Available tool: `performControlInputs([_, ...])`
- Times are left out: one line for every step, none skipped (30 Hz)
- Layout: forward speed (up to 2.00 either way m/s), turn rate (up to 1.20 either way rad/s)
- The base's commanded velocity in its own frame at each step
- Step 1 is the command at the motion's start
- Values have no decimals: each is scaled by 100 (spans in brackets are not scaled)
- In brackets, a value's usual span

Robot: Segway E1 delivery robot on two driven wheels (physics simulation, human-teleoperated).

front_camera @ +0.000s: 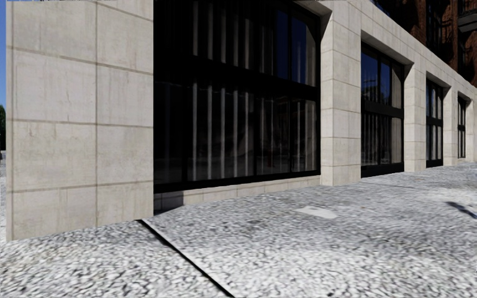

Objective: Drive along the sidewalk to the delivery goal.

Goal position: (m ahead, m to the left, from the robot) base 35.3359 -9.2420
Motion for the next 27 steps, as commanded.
performControlInputs([157, -62])
performControlInputs([157, -62])
performControlInputs([157, -62])
performControlInputs([157, -62])
performControlInputs([157, -62])
performControlInputs([157, -62])
performControlInputs([157, -62])
performControlInputs([157, -62])
performControlInputs([157, -62])
performControlInputs([157, -62])
performControlInputs([157, -62])
performControlInputs([157, -62])
performControlInputs([157, -62])
performControlInputs([157, -62])
performControlInputs([157, -62])
performControlInputs([157, -62])
performControlInputs([157, -62])
performControlInputs([157, -62])
performControlInputs([157, -62])
performControlInputs([157, -62])
performControlInputs([157, -62])
performControlInputs([157, -62])
performControlInputs([157, -62])
performControlInputs([157, -62])
performControlInputs([157, -62])
performControlInputs([157, -61])
performControlInputs([158, -59])
